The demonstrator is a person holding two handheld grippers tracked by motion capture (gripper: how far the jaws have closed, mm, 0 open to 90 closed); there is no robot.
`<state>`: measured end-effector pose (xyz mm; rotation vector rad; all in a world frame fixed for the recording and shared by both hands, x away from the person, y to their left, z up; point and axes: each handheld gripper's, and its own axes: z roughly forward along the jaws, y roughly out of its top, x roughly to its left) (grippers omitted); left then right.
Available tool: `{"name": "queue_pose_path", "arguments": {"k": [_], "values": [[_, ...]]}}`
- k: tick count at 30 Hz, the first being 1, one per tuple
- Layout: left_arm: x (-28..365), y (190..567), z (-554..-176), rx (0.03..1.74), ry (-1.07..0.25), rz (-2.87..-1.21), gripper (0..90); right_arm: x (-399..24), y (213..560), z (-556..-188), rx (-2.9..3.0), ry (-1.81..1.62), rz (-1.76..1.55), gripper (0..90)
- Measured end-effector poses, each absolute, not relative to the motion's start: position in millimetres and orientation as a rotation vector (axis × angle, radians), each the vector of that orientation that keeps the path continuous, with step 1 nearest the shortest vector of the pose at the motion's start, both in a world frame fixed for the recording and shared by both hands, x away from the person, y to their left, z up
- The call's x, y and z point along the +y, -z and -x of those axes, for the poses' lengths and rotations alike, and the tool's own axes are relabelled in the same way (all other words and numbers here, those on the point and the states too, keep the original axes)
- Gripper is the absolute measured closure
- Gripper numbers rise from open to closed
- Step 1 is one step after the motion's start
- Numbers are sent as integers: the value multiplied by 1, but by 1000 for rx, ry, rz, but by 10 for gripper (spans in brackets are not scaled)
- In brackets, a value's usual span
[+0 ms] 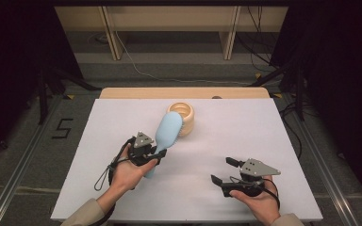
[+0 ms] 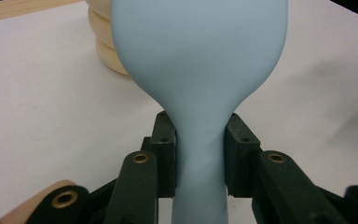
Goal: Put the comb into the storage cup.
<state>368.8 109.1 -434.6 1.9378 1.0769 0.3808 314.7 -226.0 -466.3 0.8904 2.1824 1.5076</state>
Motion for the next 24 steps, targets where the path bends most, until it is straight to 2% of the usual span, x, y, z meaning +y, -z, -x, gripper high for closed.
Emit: {"name": "queue_pose_path", "arguments": {"k": [24], "values": [[84,438,-368,1032,-350,-1966,692,-170,477,-317,2301,-1555,-861,156]]}}
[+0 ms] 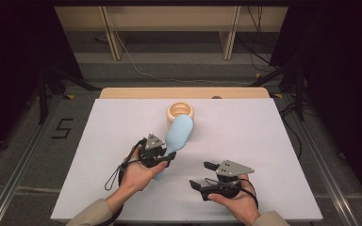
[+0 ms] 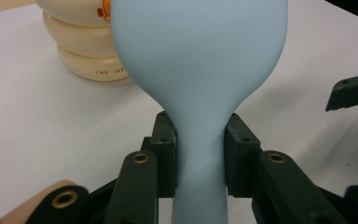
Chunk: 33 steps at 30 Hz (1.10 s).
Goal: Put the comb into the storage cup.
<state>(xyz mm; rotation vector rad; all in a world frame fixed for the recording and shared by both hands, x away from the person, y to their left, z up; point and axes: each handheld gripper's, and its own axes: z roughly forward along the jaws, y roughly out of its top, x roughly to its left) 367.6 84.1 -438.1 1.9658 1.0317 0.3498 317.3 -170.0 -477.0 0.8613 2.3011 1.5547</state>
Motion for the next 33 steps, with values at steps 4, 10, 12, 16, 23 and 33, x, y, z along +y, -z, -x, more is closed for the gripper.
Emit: {"name": "queue_pose_path", "arguments": {"k": [4,10,12,16,23,33], "values": [[82,438,-367,1023,-347,-1970,692,-164,478,-317,2313,-1556,-854,156],[78,436,-367,1014,-348,-1964,692,-158,479,-318,2323,-1561,-844,156],[77,436,-367,1013,-347,-1965,692,-157,479,-317,2325,-1562,-846,156],[75,435,-367,1013,-346,-1960,692,-153,479,-317,2331,-1567,-839,156],[70,434,-368,1006,-337,-1957,692,-145,480,-317,2346,-1581,-833,155],[64,433,-367,1000,-317,-1956,692,-133,483,-319,2352,-1596,-850,151]]}}
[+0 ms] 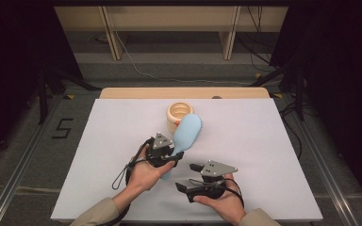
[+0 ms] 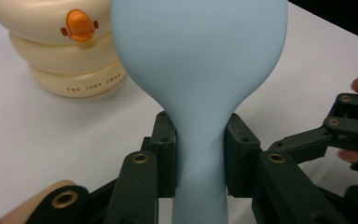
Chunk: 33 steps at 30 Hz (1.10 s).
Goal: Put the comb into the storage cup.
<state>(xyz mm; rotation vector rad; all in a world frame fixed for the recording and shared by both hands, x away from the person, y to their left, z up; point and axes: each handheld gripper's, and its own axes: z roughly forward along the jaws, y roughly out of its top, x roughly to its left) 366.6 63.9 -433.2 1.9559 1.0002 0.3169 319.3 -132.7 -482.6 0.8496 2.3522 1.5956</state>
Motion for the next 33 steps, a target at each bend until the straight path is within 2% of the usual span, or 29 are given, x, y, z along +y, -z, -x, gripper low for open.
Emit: {"name": "queue_pose_path", "arguments": {"k": [33], "values": [[56,436,-363,1001,-292,-1992,692,-110,495,-341,2340,-1669,-1011,156]]}}
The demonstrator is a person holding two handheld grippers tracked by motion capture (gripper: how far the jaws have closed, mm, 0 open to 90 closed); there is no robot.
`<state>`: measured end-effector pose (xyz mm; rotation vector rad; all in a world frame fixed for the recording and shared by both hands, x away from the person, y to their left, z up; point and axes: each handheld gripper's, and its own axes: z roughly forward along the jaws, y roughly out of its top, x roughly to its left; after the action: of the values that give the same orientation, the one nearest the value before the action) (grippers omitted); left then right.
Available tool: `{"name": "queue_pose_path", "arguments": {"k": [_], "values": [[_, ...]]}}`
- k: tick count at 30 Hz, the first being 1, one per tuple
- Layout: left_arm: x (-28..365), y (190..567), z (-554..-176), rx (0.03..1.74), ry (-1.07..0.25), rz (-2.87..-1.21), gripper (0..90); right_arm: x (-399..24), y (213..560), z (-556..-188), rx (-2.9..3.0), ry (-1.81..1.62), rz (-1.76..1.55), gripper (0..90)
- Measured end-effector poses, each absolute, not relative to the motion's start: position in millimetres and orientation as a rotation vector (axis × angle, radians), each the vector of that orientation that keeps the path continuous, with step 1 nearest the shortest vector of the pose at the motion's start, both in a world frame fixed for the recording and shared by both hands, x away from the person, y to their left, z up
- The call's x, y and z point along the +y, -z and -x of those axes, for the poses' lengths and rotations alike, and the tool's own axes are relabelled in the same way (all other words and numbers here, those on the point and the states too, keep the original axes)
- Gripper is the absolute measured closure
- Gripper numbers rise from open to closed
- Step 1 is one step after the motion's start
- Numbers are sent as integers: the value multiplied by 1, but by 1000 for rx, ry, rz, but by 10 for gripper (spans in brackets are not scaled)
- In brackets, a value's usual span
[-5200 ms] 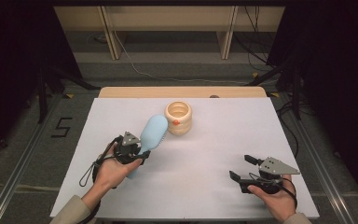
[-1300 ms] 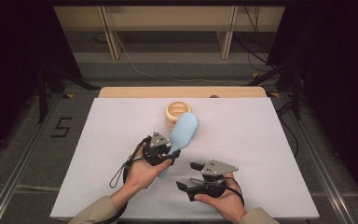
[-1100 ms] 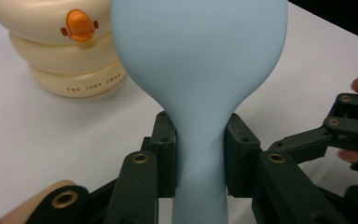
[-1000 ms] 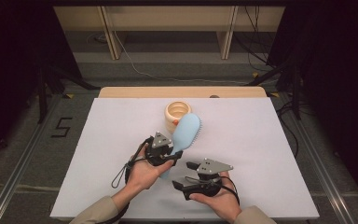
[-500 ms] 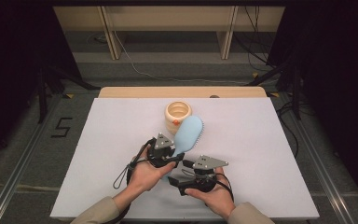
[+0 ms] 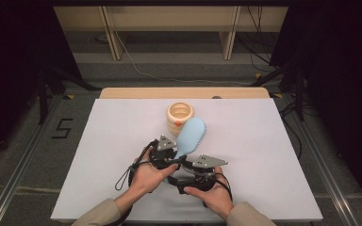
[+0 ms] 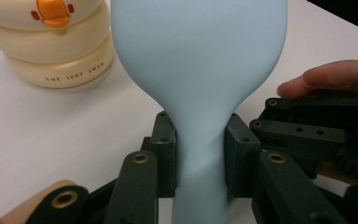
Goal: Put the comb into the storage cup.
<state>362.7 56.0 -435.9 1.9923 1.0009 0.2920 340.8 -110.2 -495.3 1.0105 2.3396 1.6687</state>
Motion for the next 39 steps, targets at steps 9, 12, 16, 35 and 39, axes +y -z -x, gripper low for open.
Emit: {"name": "queue_pose_path", "arguments": {"k": [9,12,16,35,39], "values": [[54,438,-362,1001,-295,-1992,692,-105,496,-342,2342,-1682,-1018,157],[54,438,-362,1000,-292,-1996,692,-103,496,-342,2347,-1681,-1013,159],[54,438,-362,1003,-294,-1990,692,-100,497,-341,2345,-1683,-1001,165],[53,437,-360,1000,-293,-1979,691,-94,497,-341,2317,-1740,-1010,345],[54,436,-361,998,-298,-1980,691,-95,497,-341,2298,-1761,-1015,385]]}}
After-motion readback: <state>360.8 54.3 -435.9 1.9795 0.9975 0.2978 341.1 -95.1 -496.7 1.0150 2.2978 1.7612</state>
